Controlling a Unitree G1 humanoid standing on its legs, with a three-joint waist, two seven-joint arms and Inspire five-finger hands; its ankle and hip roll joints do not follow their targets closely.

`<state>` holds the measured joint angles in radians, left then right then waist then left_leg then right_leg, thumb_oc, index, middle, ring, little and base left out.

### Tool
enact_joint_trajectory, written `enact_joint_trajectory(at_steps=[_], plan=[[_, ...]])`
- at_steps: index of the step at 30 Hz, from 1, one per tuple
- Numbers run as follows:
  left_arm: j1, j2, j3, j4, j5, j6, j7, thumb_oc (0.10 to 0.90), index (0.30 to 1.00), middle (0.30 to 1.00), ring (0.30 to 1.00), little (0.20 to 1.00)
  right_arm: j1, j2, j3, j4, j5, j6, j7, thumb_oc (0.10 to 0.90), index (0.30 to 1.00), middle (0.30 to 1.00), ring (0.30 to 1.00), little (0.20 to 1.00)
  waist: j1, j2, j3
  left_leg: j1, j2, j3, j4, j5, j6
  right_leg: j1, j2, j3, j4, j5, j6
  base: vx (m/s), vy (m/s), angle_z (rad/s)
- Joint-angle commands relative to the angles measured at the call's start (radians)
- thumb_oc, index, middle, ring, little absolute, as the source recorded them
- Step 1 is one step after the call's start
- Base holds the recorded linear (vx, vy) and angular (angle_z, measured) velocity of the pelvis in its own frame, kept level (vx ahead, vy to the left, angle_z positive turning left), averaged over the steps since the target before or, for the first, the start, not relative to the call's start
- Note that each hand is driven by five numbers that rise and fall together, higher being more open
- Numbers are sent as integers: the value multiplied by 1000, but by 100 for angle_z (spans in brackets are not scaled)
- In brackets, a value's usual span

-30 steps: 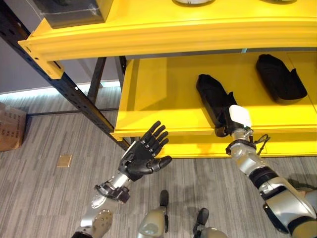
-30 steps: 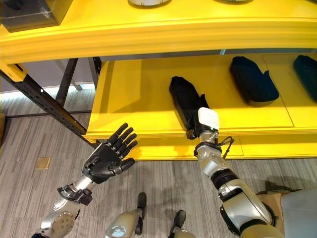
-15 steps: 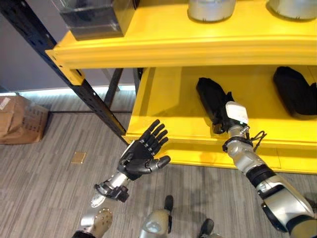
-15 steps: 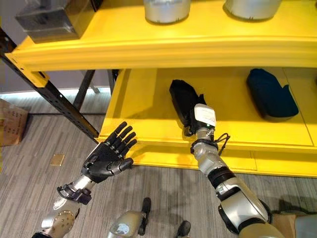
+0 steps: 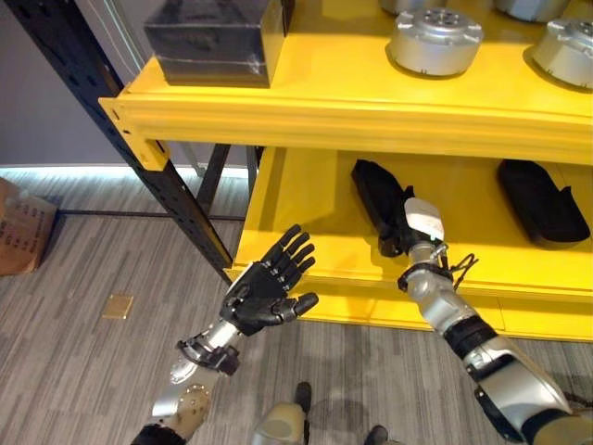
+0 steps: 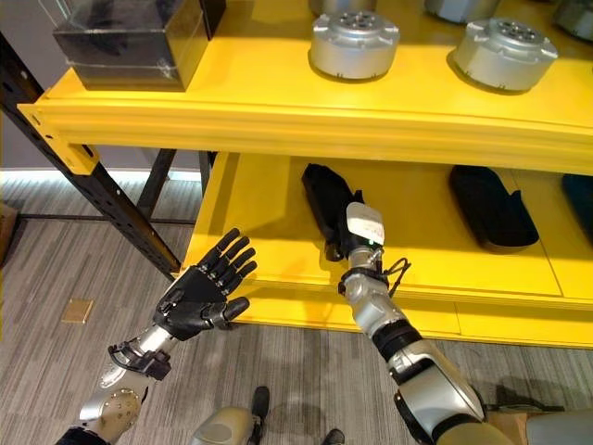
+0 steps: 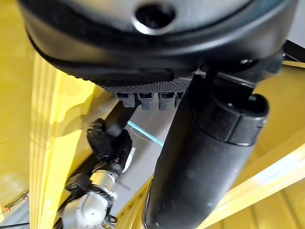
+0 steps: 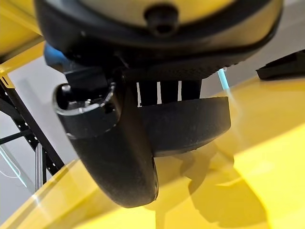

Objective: Move parts from the plastic box to the shelf.

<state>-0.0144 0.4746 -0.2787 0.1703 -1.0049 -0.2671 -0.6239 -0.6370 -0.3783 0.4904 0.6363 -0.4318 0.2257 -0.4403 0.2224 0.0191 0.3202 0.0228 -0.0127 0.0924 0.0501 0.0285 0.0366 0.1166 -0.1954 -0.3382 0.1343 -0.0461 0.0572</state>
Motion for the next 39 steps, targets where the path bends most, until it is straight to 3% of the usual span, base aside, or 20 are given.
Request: enact_joint_trajectory(at_steps=[1, 4, 7, 8, 11, 16, 24, 39], plan=[[-22, 17, -18, -104, 13, -46, -73, 900, 1000, 1000, 1000, 1000, -66, -38, -55, -38, -25, -29, -111, 400, 300, 300, 300, 300, 9, -10, -104, -33, 8, -36, -17, -40, 3, -44, 17, 1, 326, -77, 25, 28, 109, -16], [-33, 17, -25, -98, 10, -53, -72, 900, 1000, 1000, 1000, 1000, -66, -30, -57, 9, -24, -66, -127, 400, 300, 300, 300, 300, -3, -9, -92, -15, 8, -13, -14, -52, 4, -98, 5, 27, 326, -29, 32, 9, 25, -10], [-78, 17, -45, -86, 7, -77, -50, 900, 1000, 1000, 1000, 1000, -114, -23, -31, 16, -8, -43, -114, 400, 300, 300, 300, 300, -21, -11, -86, 6, 46, 30, -27, -48, -18, -107, -17, 39, 114, 35, 40, -37, -164, -36], [-89, 18, -54, -86, 11, -86, -31, 900, 1000, 1000, 1000, 1000, -136, -17, -21, 18, 4, -29, -106, 400, 300, 300, 300, 300, -28, -17, -82, 24, 58, 49, -40, -51, -25, -124, -40, 50, 38, 108, 62, -5, -202, -49], [-95, 16, -67, -80, 20, -109, -17, 900, 1000, 1000, 1000, 1000, -161, -8, -10, 14, 11, -3, -87, 400, 300, 300, 300, 300, -38, -27, -81, 55, 82, 78, -55, -66, -29, -152, -56, 65, -7, 157, 89, 37, -198, -32], [-81, 11, -68, -110, 31, -117, 9, 900, 1000, 1000, 1000, 1000, -152, -46, -18, 5, 13, -19, -60, 400, 300, 300, 300, 300, -40, -34, -109, 56, 101, 87, -65, -58, -50, -108, -27, 49, -60, 102, 86, 48, -145, 1], [-75, -7, -63, -123, 17, -94, 21, 900, 1000, 1000, 1000, 1000, -189, -71, -4, 34, 20, 3, -40, 400, 300, 300, 300, 300, -34, -36, -144, 65, 142, 63, -84, -31, -91, -41, 19, 33, -89, 36, 33, 80, -98, -6], [-41, -12, -68, -131, 20, -86, 82, 900, 1000, 1000, 1000, 1000, -232, -48, 16, 67, -5, -44, 48, 400, 300, 300, 300, 300, -4, -18, -131, 47, 137, 17, -82, -20, -100, -38, 13, 10, -95, 39, 26, 74, 22, 8]])
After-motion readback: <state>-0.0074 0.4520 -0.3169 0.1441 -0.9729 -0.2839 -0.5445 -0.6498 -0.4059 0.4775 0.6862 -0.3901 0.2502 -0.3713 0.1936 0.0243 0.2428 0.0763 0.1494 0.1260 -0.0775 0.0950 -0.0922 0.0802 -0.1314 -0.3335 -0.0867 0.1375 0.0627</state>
